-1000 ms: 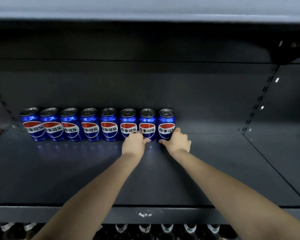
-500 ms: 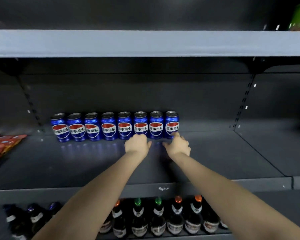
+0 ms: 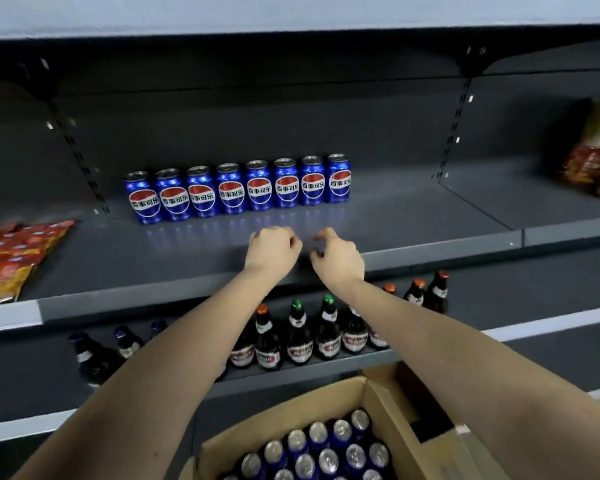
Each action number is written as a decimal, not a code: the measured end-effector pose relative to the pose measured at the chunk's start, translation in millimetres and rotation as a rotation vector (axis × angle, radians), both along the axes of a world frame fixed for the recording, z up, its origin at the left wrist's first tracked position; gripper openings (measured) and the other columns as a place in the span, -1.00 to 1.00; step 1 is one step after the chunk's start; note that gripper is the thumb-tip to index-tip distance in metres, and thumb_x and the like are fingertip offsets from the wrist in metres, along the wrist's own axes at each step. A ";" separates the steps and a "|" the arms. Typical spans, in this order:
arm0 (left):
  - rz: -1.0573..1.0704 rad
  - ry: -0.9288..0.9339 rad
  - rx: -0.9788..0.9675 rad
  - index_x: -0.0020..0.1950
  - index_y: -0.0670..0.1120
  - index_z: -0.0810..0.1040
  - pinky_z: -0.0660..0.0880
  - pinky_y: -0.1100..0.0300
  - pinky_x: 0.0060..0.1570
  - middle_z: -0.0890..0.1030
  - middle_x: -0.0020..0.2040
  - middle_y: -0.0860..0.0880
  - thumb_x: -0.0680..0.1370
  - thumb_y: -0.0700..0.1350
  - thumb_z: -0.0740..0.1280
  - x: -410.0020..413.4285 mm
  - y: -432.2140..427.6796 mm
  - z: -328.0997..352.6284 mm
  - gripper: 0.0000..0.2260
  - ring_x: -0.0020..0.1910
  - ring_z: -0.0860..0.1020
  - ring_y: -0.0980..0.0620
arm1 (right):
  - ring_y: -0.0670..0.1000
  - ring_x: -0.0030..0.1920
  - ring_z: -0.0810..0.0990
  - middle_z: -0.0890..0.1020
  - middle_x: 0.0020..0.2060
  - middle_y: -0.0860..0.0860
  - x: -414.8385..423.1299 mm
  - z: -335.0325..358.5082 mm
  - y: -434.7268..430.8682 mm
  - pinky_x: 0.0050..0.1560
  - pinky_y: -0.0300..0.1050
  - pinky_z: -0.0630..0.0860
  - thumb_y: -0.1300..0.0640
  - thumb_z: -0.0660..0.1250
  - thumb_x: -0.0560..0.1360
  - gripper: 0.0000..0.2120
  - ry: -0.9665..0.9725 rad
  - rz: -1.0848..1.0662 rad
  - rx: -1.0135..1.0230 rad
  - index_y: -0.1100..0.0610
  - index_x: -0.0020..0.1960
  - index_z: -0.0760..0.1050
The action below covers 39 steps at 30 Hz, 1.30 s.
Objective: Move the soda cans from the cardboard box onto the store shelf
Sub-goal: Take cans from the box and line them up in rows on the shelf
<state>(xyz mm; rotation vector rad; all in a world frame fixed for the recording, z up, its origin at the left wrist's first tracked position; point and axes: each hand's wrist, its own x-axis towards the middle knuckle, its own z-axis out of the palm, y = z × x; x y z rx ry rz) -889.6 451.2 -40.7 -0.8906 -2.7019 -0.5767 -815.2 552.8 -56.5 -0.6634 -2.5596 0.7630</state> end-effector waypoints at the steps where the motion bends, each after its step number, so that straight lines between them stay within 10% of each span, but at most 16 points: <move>1: -0.038 0.016 0.013 0.07 -0.12 0.61 0.37 0.08 0.14 0.64 0.02 -0.11 0.57 -0.08 0.20 3.6 -3.6 -1.5 -0.76 0.06 0.55 -0.14 | 0.19 0.04 0.59 0.63 0.00 0.11 3.7 0.5 -1.9 -0.06 0.00 0.52 0.08 0.25 0.53 -0.71 -0.007 0.008 0.006 0.04 0.24 0.39; 11: -0.084 -0.056 0.119 -0.04 -0.16 0.63 0.47 0.03 0.08 0.67 -0.07 -0.12 0.52 -0.11 0.25 46.6 -61.0 -63.8 -0.80 -0.01 0.58 -0.15 | 0.19 0.04 0.60 0.67 -0.10 0.12 43.9 -48.7 -37.8 -0.06 0.00 0.53 0.06 0.27 0.48 -0.68 -0.077 0.130 -0.083 0.03 0.22 0.43; 19: -0.028 -0.551 -0.284 0.08 -0.03 0.61 0.53 0.05 0.04 0.65 0.04 -0.11 0.56 -0.02 0.23 132.2 -99.5 -243.8 -0.79 0.01 0.60 -0.13 | 0.13 -0.15 0.61 0.65 -0.23 0.07 131.5 -221.3 -33.2 -0.29 -0.06 0.53 0.08 0.25 0.54 -0.68 -0.467 0.204 -0.148 0.04 0.28 0.38; 28: -0.060 -0.773 -0.441 0.05 -0.12 0.53 0.48 0.03 0.00 0.59 0.03 -0.15 0.54 -0.07 0.21 195.4 -113.9 -439.7 -0.81 0.04 0.54 -0.20 | 0.15 0.04 0.57 0.58 0.02 0.07 177.7 -429.2 -47.6 -0.09 -0.09 0.47 -0.06 0.22 0.39 -0.63 -0.728 0.211 -0.246 0.06 0.14 0.46; 35: 0.004 -0.760 -0.494 0.41 -0.07 0.31 0.35 -0.02 0.22 0.34 0.37 -0.08 0.51 -0.03 0.33 188.8 -115.2 -562.2 -0.51 0.30 0.34 -0.16 | 0.18 0.33 0.34 0.18 0.44 0.03 180.1 -547.5 -54.3 0.20 0.04 0.46 0.13 0.28 0.49 -0.46 -0.925 0.331 -0.222 -0.02 0.44 0.24; 37: 0.034 -0.746 -0.496 0.46 -0.05 0.23 0.33 -0.04 0.26 0.28 0.41 -0.07 0.50 -0.02 0.36 185.3 -112.2 -584.1 -0.42 0.34 0.31 -0.16 | 0.17 0.39 0.29 0.15 0.47 0.03 178.3 -568.1 -57.6 0.26 -0.21 0.42 0.20 0.21 0.58 -0.48 -1.012 0.443 -0.091 0.04 0.50 0.15; 39: 0.030 -0.743 -0.513 0.48 -0.02 0.18 0.28 -0.06 0.31 0.26 0.44 -0.04 0.48 -0.01 0.39 183.9 -108.8 -600.2 -0.36 0.36 0.31 -0.16 | 0.06 0.24 0.45 0.28 0.42 0.10 174.9 -576.0 -59.5 -0.17 -0.61 0.40 0.21 0.17 0.62 -0.50 -1.005 0.509 -0.055 0.10 0.51 0.11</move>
